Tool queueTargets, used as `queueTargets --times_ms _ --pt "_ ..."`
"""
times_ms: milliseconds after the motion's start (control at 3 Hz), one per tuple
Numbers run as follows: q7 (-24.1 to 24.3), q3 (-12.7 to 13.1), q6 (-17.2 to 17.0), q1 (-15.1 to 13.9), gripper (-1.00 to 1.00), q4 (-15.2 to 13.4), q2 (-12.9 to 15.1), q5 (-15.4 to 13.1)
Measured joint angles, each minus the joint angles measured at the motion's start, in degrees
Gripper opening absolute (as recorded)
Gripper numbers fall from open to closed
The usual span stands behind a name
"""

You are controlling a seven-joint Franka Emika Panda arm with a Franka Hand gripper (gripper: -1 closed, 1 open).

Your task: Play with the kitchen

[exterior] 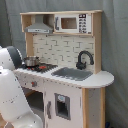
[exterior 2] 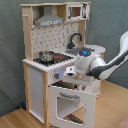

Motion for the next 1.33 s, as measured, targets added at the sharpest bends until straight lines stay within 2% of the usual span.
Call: queueTargets --times_ms 333,667,1000,1333 --pt "3.8 -1.1 -2.3 2.0 -1.0 0.1 0.9 -4.4" --pt "4.7 -1.4 -2.9 2.5 -1.0 0.1 1.0 -5.5" --pt "5.5 -1.6 -3.5 2.9 1.0 0.1 1.2 -6.5" --pt "7.1 -2.1 -4.6 3.8 1.0 0.2 1.4 -8.4"
